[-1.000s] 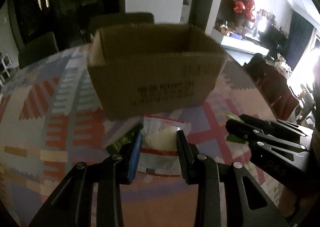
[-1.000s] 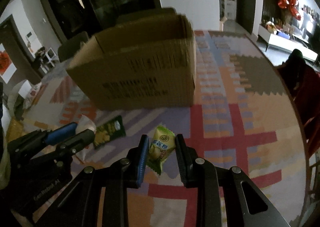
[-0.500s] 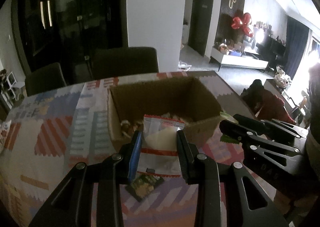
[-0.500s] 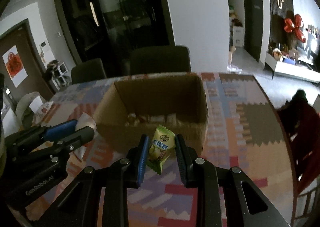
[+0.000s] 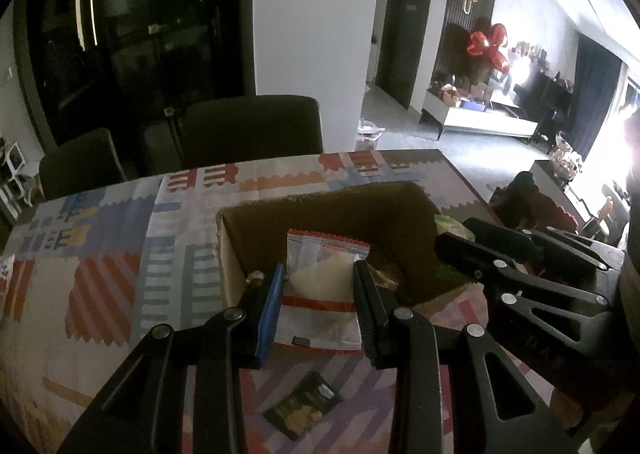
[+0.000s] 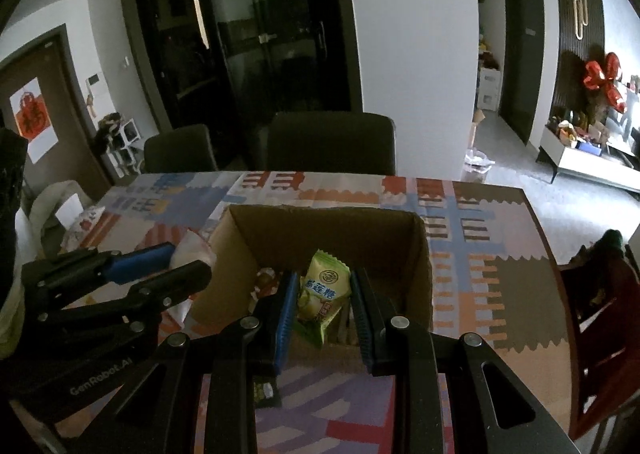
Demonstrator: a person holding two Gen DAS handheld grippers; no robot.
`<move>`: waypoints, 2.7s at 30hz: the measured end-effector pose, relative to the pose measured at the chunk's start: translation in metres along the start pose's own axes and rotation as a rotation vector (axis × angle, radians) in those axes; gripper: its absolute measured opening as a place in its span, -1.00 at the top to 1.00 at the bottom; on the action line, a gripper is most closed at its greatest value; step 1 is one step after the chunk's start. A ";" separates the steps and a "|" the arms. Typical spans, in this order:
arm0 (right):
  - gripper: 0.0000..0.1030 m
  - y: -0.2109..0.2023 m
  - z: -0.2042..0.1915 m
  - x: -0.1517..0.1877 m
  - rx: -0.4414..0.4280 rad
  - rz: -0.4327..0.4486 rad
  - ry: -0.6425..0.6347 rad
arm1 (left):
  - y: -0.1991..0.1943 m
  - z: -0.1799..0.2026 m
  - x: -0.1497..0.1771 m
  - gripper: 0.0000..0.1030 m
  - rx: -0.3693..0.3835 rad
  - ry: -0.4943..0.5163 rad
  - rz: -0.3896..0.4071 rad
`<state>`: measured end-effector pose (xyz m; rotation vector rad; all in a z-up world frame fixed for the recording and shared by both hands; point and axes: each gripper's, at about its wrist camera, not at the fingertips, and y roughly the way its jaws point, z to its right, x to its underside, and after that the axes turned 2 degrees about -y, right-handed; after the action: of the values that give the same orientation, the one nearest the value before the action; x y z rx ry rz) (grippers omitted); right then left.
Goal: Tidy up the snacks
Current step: 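Carry both snacks over the cardboard box and open both tools to drop them, then move the left tool back toward the dark green cracker packet, then grasp the dark green cracker packet with the left tool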
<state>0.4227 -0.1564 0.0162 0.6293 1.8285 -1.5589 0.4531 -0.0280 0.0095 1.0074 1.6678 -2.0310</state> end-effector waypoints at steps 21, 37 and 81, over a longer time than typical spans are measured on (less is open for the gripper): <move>-0.11 -0.008 -0.008 0.020 0.090 -0.021 0.061 | -0.029 -0.013 0.021 -0.15 -0.051 0.054 0.052; -0.11 -0.002 -0.034 0.102 0.106 -0.148 0.126 | -0.029 -0.025 0.096 -0.19 0.024 0.129 -0.032; -0.11 0.084 -0.040 0.190 0.195 -0.413 0.274 | 0.127 -0.021 0.169 -0.10 0.186 0.344 -0.315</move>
<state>0.3484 -0.1114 -0.1764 0.6025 2.1246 -2.0236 0.4241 -0.0110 -0.2004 1.2873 1.9396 -2.3563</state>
